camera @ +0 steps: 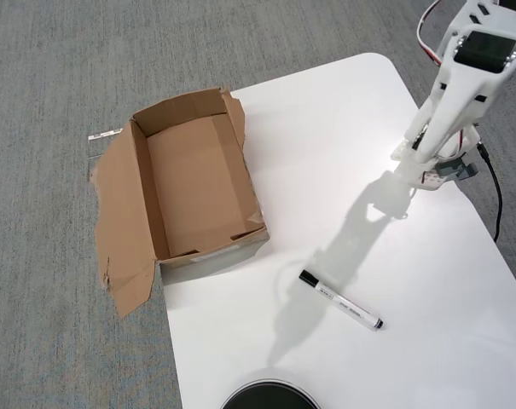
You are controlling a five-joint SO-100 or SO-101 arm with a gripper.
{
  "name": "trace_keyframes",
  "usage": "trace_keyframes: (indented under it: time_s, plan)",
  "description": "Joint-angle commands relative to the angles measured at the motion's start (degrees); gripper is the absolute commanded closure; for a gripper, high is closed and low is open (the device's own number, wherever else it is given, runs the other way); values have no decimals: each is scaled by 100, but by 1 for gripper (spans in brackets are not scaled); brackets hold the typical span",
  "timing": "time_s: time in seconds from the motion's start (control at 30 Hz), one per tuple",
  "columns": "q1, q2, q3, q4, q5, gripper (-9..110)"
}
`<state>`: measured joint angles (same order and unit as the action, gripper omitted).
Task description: Grasp a pen and put it in the box.
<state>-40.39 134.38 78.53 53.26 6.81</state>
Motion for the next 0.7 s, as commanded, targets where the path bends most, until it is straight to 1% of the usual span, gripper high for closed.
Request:
trace_keyframes:
  time_s: [0.0, 0.67]
  plan:
    - [-57, -9, -75, 9, 40, 101]
    - [-48, -1116, 1182, 18, 40, 101]
